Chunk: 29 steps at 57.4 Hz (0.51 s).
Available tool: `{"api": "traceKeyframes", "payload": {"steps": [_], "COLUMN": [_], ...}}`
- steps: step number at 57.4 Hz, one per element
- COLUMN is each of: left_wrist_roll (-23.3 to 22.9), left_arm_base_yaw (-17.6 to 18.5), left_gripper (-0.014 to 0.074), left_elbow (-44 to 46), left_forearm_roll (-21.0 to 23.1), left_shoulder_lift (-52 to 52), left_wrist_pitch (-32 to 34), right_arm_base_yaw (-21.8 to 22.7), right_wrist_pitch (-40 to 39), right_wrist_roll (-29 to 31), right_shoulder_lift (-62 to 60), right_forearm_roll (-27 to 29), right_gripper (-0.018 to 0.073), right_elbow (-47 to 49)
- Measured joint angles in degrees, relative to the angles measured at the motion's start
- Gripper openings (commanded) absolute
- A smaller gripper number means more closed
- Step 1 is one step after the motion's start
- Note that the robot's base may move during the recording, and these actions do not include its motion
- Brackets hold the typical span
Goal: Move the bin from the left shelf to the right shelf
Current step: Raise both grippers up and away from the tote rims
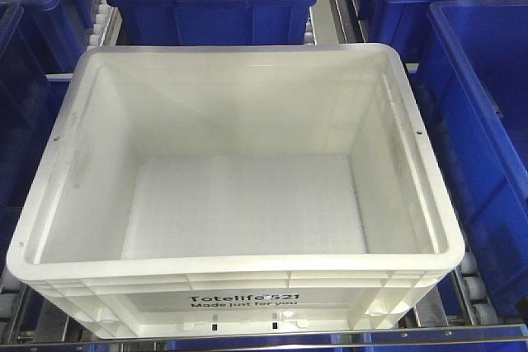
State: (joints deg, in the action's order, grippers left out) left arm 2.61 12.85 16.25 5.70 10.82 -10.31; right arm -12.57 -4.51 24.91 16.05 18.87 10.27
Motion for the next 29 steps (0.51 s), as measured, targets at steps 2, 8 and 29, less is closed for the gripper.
{"api": "traceKeyframes", "payload": {"steps": [2, 8, 29], "left_wrist_roll": [0.06, 0.06, 0.09], "left_arm_base_yaw": [0.00, 0.00, 0.00], "left_gripper": [-0.0008, -0.0008, -0.0008], "left_elbow": [0.00, 0.00, 0.00], "left_forearm_roll": [0.00, 0.00, 0.00], "left_shoulder_lift": [0.00, 0.00, 0.00], "left_wrist_pitch": [0.00, -0.17, -1.36], "right_arm_base_yaw": [0.00, 0.00, 0.00], "right_wrist_pitch": [0.00, 0.48, 6.59], "right_wrist_roll": [0.00, 0.00, -1.07], "right_shoulder_lift": [0.00, 0.00, 0.00], "right_forearm_roll": [0.00, 0.02, 0.62], "right_gripper": [-0.0014, -0.0009, -0.0008], "right_elbow": [0.00, 0.00, 0.00]}}
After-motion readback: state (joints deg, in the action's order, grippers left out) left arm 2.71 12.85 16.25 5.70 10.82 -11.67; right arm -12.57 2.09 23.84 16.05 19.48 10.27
